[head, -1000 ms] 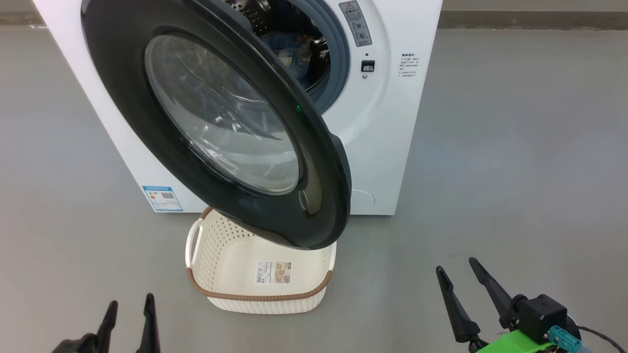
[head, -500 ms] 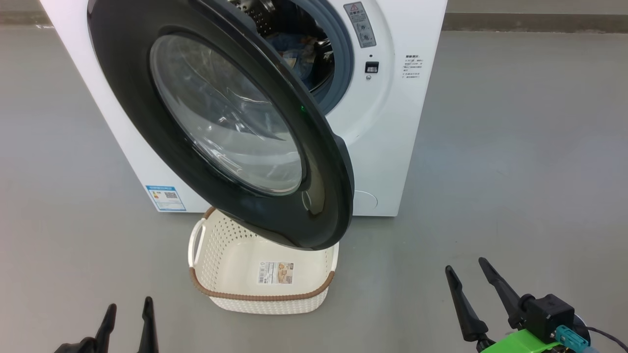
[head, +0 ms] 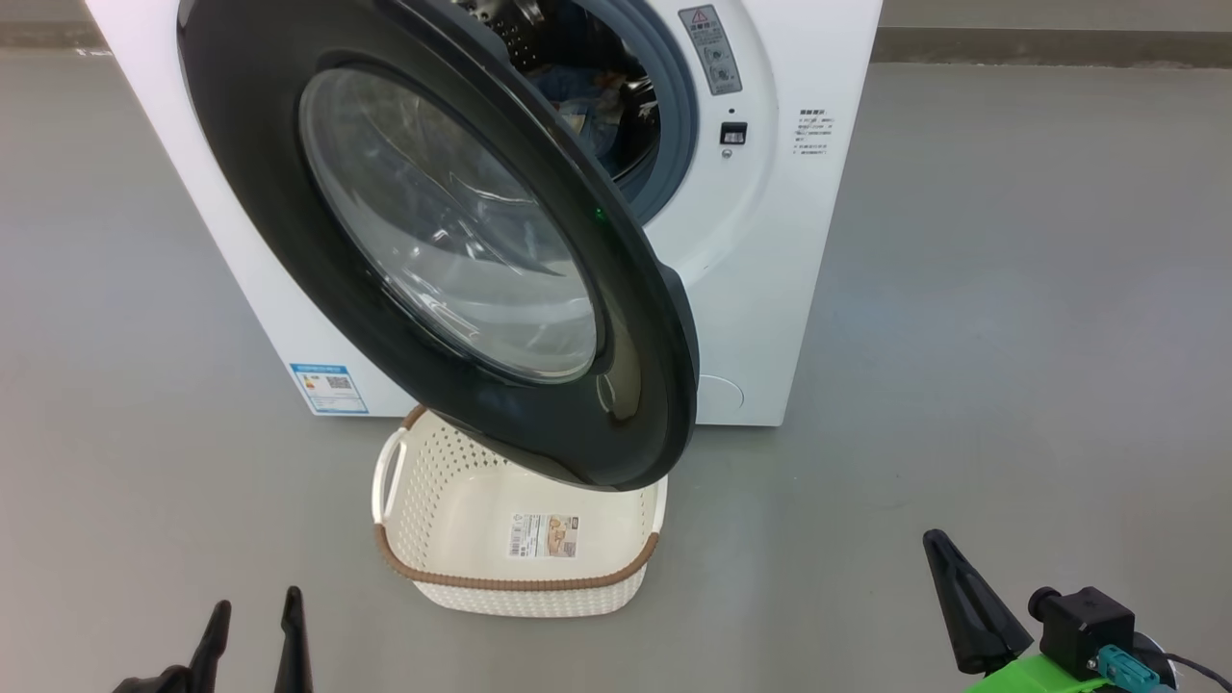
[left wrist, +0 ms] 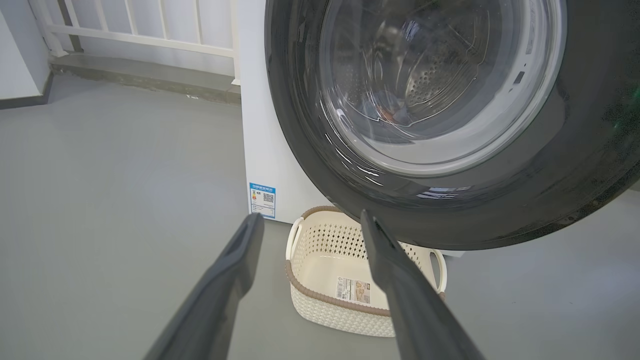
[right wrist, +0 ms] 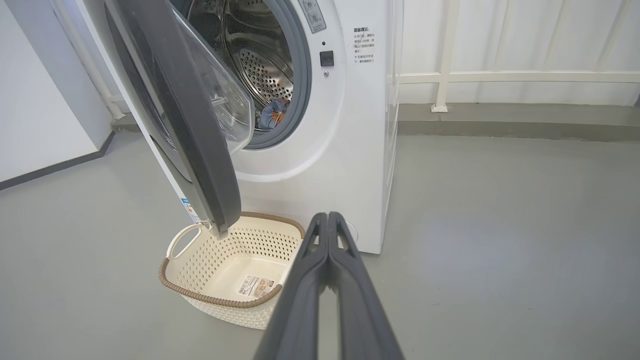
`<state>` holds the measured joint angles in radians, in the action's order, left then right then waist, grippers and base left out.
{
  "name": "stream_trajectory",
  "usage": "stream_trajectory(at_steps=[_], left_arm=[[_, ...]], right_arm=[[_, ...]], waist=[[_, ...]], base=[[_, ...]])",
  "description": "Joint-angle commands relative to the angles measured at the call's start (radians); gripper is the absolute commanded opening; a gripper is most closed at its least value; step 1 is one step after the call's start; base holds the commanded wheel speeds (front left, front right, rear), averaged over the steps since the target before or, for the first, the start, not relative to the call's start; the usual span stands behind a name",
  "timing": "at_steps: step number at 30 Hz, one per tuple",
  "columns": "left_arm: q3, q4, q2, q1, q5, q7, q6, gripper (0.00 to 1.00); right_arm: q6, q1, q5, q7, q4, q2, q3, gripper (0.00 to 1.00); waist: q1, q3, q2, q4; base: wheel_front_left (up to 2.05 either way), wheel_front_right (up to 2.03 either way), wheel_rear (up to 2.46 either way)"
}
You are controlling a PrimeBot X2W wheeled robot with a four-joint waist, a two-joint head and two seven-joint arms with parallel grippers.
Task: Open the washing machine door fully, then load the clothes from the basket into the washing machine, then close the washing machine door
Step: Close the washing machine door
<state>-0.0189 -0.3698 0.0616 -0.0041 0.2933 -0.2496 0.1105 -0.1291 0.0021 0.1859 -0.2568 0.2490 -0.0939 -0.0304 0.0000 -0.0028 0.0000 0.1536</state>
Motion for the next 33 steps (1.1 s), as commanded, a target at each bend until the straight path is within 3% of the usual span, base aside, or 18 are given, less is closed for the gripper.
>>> stream_trajectory(at_steps=[1,11,19,27,33], left_arm=[[-0.038,0.016,0.01,-0.022,-0.008,-0.012,0.006,1.0],[-0.043,0.013,0.001,-0.02,-0.021,-0.012,0.013,1.0],[-0.049,0.01,-0.002,-0.036,-0.027,-0.012,0.017,1.0],[-0.045,0.002,-0.004,-0.043,-0.029,-0.012,0.019,1.0],[-0.039,-0.002,-0.006,-0.046,-0.03,-0.012,0.019,1.0]], right_arm=[[-0.002,-0.019,-0.001,-0.005,-0.018,-0.001,-0.022,0.0],[-0.002,-0.071,0.02,-0.005,-0.038,0.008,0.001,0.0],[-0.002,-0.25,0.052,-0.005,-0.189,0.002,-0.014,0.0],[-0.002,-0.421,0.089,-0.005,-0.325,0.009,-0.146,0.0],[-0.002,-0.482,0.109,-0.005,-0.348,0.023,-0.3,0.0]], waist=[[0.0,0.001,0.0,0.001],[0.0,0.013,0.0,-0.005],[0.0,0.034,0.0,0.0],[0.0,0.036,0.0,0.018],[0.0,0.038,0.0,0.034]], base=[[0.0,0.0,0.0],[0.0,0.0,0.0],[0.0,0.0,0.0],[0.0,0.0,0.0],[0.0,0.0,0.0]])
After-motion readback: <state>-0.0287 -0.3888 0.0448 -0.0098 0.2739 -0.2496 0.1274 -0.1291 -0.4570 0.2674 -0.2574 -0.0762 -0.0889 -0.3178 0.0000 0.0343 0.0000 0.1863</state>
